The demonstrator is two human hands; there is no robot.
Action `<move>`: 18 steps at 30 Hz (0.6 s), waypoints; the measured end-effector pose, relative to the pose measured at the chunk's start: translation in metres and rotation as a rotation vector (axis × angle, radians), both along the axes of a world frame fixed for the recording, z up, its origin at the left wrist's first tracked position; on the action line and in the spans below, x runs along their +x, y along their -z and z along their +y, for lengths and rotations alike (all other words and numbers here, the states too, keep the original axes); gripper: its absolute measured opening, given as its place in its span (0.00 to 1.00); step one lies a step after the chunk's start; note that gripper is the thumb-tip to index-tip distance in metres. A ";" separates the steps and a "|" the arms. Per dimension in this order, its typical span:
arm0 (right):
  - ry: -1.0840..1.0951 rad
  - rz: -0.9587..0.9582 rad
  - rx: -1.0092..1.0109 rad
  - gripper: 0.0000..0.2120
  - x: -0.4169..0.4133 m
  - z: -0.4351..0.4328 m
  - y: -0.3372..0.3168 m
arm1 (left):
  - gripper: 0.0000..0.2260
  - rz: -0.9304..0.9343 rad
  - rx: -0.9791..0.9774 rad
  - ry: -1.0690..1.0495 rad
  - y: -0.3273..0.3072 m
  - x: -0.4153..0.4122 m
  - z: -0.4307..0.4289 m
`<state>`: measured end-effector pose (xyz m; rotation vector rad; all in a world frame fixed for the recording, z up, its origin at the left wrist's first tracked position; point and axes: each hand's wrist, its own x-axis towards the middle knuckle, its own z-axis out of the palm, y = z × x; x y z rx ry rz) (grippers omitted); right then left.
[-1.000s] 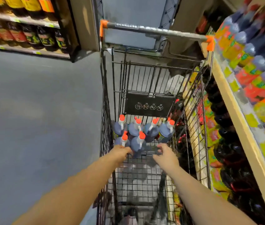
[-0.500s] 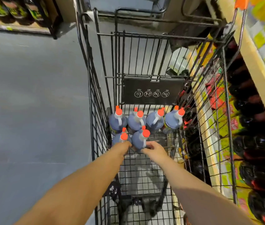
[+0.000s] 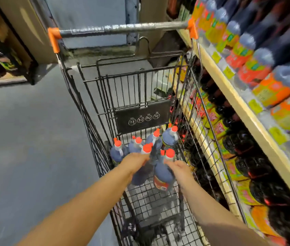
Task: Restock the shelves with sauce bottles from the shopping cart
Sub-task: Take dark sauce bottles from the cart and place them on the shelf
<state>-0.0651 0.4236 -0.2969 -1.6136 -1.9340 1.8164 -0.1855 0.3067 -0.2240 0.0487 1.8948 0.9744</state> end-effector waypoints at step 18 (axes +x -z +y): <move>0.842 0.271 0.520 0.18 0.244 -0.042 -0.211 | 0.12 0.195 0.485 0.809 -0.204 0.176 0.063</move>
